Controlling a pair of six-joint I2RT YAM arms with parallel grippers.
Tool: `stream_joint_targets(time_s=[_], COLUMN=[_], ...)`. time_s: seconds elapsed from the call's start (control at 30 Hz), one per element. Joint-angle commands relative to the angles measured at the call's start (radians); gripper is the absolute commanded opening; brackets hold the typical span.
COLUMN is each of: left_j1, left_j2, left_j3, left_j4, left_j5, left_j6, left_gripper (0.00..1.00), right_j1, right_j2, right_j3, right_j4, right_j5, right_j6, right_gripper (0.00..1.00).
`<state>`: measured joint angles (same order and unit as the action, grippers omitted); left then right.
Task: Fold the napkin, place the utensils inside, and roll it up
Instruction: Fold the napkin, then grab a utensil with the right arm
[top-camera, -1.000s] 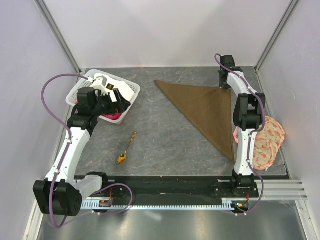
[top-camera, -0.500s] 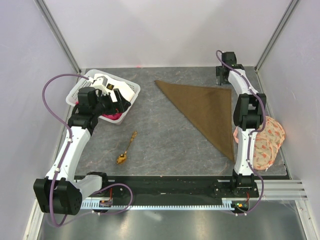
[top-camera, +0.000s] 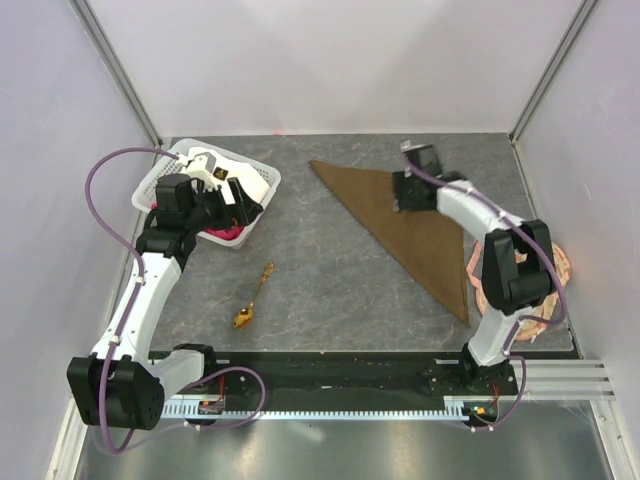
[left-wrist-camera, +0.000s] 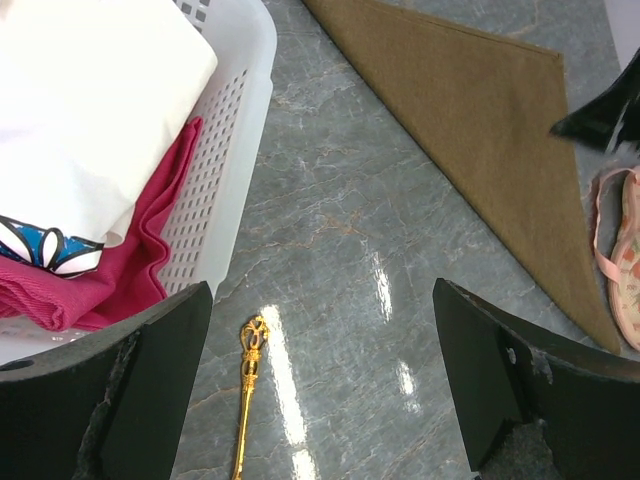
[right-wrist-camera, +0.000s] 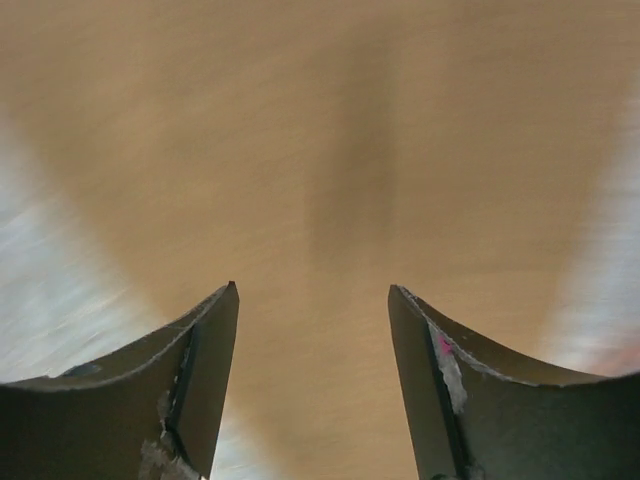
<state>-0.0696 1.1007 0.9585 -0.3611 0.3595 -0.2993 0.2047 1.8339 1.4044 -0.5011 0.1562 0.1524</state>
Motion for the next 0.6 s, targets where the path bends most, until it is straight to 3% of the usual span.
stream_joint_targets(time_s=[0.0, 0.2, 0.27, 0.4, 0.57], left_j1=[-0.001, -0.001, -0.001, -0.019, -0.123], left_j2=[-0.001, -0.007, -0.015, -0.059, -0.076], left_j3=[0.003, 0.003, -0.013, -0.143, -0.247], left_j4=[0.025, -0.030, -0.062, -0.078, -0.088], left_j5=[0.030, -0.076, -0.100, -0.083, -0.146], left_j6=[-0.023, 0.018, 0.009, -0.067, -0.161], left_gripper=[0.99, 0.96, 0.94, 0.81, 0.77], right_j1=[0.258, 0.571, 0.588, 0.588, 0.585], right_j2=[-0.122, -0.107, -0.097, -0.136, -0.217], right_j3=[-0.162, -0.191, -0.171, -0.180, -0.196], right_j4=[0.140, 0.271, 0.268, 0.266, 0.233], right_j5=[-0.096, -0.124, -0.113, -0.069, -0.023], right_j6=[0.136, 0.343, 0.378, 0.400, 0.358], right_gripper=[0.67, 0.66, 0.66, 0.66, 0.68])
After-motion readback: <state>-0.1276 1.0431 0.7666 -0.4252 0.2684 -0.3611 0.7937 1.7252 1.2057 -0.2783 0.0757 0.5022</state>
